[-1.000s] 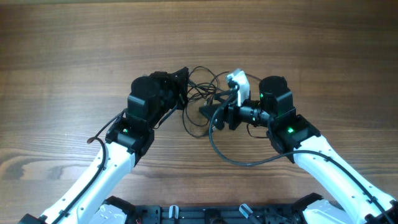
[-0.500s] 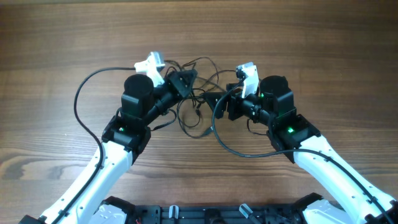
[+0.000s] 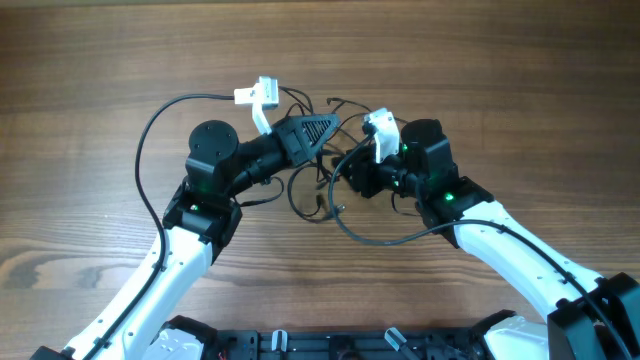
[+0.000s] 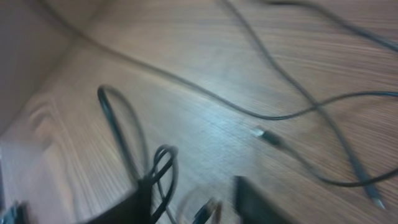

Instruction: Untangle cables

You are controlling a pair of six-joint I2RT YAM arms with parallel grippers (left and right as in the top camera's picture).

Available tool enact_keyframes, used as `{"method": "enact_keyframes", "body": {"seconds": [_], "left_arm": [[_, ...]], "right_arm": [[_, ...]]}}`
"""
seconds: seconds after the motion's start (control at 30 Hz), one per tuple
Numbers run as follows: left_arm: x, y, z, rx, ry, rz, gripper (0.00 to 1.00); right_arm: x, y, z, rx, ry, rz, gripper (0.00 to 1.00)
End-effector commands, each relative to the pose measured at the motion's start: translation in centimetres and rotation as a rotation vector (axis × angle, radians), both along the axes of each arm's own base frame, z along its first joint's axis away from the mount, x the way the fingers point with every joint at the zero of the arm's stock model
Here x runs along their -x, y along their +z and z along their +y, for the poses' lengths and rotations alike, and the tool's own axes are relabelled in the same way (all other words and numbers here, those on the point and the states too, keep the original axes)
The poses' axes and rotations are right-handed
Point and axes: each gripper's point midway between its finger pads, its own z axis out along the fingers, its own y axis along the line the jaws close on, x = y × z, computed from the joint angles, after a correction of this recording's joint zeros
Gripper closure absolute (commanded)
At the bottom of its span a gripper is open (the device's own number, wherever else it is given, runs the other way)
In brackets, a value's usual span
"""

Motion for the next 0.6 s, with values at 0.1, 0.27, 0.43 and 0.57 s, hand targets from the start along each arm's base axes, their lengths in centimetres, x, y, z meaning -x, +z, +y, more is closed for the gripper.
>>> {"method": "enact_keyframes", "body": {"seconds": [0.1,0.27,0.43,0.57], "left_arm": [[1.3,0.7,0.7,0.032,-0.095,0.015,0.96],[-0.6,-0.7,4.9,0.023,-0.005,0.099,0.96],[-1.4,-4.3,6.2,-0.026,0.105,0.263,0.91],[-0.3,-9.9,6.0,-0.145,0.188,0.478,0.29]], "right_arm": [[-4.5,-3.1,-10.2,0.017,-0.677,0.225,0.96],[-2.4,-6.8,-18.8,0.103,-0.898,0.441,0.78],[-1.8,-6.9,-18.0,0.115,-0.728,0.444,0.16],[-1.8,-6.6,-17.1,0.073,-0.69,0.454,0.0]]}}
